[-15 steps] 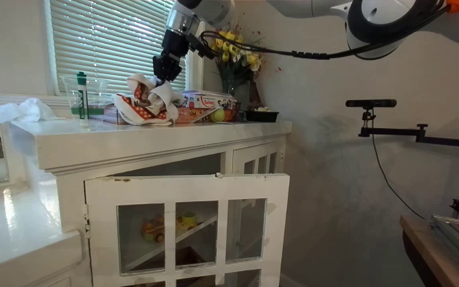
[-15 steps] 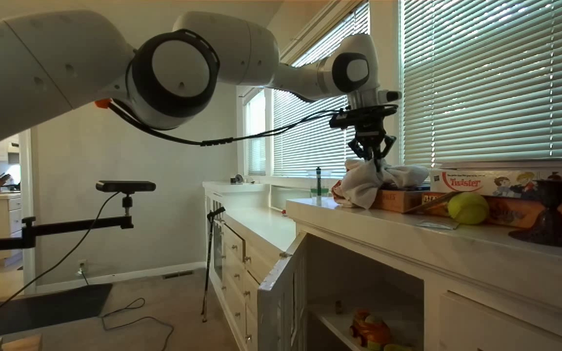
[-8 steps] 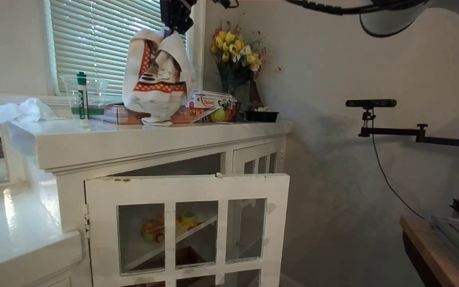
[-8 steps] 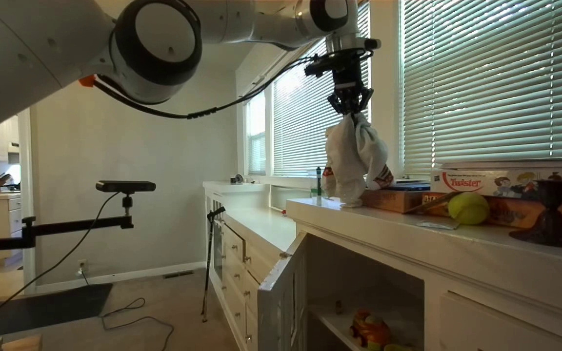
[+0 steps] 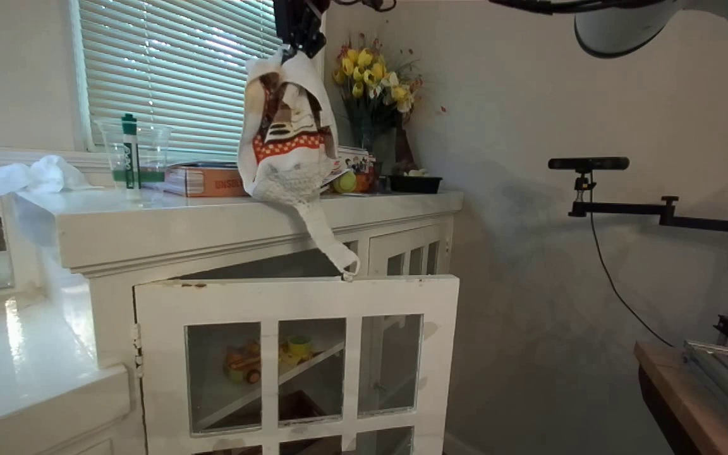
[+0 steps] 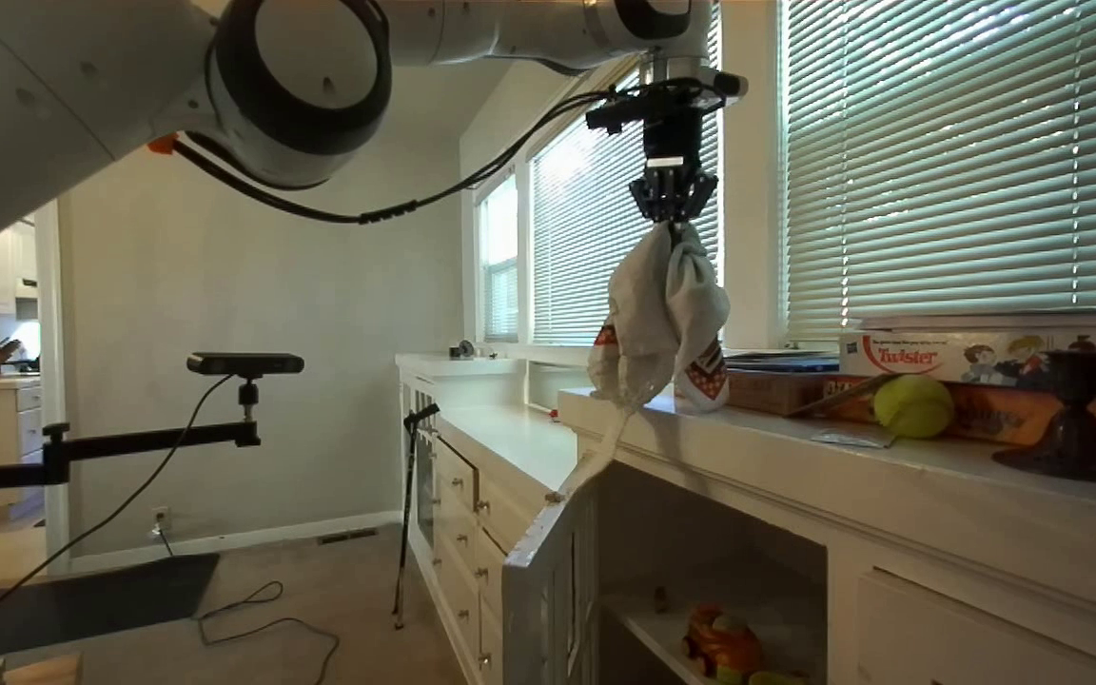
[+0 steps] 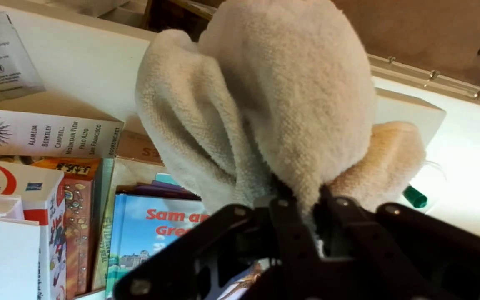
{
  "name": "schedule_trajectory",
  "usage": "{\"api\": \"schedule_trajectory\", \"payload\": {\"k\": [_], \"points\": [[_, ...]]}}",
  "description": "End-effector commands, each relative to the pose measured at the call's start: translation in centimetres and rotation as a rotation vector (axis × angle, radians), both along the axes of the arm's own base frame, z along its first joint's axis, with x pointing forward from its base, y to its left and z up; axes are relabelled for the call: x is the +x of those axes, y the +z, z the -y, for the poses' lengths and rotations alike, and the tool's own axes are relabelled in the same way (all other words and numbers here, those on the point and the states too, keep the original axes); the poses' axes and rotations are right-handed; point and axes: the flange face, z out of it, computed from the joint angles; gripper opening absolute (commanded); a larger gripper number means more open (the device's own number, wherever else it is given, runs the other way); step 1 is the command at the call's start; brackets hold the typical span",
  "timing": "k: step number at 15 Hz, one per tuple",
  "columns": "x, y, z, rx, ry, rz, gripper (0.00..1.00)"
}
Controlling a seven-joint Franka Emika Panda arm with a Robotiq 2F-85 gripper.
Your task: Use the towel to wipe the top of the cabinet.
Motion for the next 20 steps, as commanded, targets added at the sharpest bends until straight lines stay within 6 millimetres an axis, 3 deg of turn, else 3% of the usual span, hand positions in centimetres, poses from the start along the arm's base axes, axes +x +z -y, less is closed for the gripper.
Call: {"api": "schedule_trajectory", "payload": {"k": [1,9,15,20], "points": [[0.8,-2.2,1.9,0.077,-0.023,-0.014,0.03],[2.9,-11.2,2.3,0.098,0.022,-0.151,0.03],[4.6,-13.8,2.6,0.064,0.048,-0.087,0.03],[5.8,-16.9,1.6,0.055,0.084,-0.072,0.03]]}}
